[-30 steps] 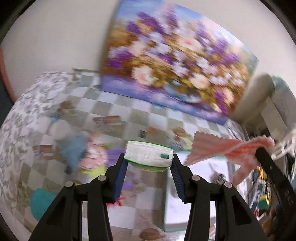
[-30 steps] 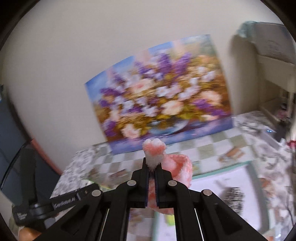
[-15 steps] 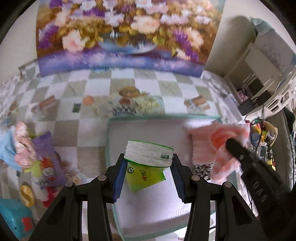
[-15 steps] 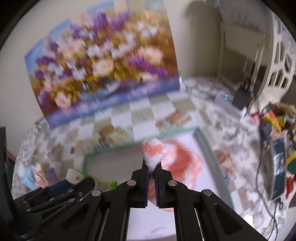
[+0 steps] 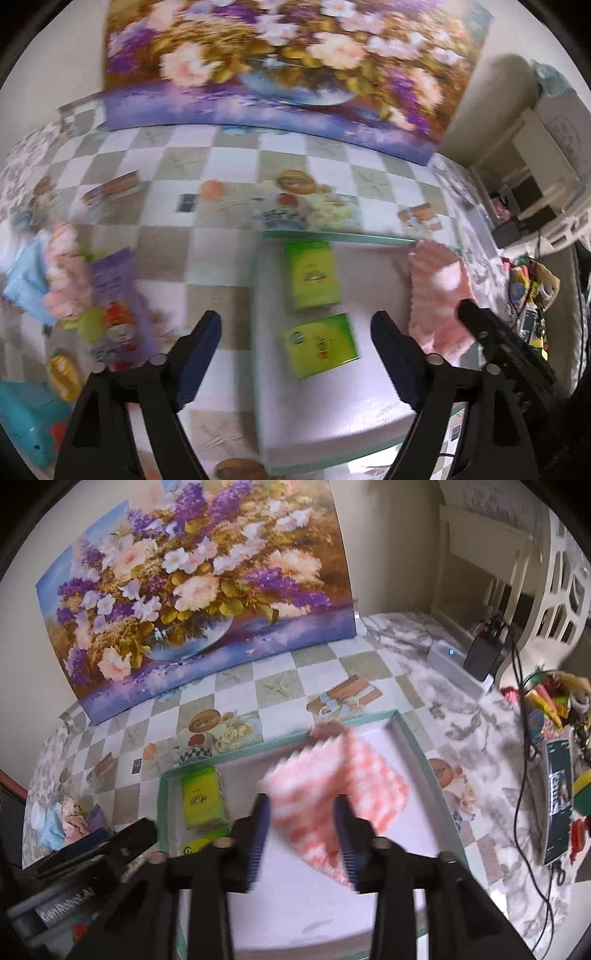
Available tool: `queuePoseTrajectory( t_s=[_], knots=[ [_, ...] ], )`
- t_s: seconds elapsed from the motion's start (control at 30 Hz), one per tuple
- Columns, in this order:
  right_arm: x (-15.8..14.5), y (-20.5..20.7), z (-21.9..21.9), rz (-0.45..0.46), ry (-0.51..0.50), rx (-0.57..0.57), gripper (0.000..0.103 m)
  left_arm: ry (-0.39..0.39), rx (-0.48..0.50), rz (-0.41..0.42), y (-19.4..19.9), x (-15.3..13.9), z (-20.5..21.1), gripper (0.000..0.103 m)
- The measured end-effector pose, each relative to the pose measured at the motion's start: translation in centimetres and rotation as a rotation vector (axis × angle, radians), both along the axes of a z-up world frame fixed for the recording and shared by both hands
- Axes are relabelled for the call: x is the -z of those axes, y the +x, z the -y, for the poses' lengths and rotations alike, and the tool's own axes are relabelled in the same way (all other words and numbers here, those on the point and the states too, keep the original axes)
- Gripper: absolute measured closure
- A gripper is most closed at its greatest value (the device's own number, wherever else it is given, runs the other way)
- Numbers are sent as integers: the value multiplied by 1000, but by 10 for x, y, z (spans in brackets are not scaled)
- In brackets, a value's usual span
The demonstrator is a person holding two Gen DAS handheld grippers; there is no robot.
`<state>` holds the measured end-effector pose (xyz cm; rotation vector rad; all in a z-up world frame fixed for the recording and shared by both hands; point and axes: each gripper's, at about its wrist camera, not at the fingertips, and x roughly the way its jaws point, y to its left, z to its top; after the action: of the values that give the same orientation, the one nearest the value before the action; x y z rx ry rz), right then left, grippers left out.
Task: Organize soft objects
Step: 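Lower the cloth and tissue pack into the tray and open both tools, then grasp the red fuzzy toy with the right tool while the left tool reaches the yellow tin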
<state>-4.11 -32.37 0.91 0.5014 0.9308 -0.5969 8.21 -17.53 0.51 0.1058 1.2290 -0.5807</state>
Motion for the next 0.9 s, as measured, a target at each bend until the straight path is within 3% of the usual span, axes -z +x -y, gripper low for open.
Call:
queuePoseTrajectory(
  t_s=[0.3,0.57,0.73,0.9],
  knots=[
    [-2,14,-32,-30,-7,-72,52,181,-196,77,35,-5,-95,13],
    [11,50,-107,-10,123,-284,52,165,-357,12,57,3,-181,13],
    [29,71,-160,-64,150,-414,52,174,-376,-47,64,17,-201,13],
    [52,86,-196,-108,201,-497,52,251,-352,-80,68,32,-209,13]
  ],
)
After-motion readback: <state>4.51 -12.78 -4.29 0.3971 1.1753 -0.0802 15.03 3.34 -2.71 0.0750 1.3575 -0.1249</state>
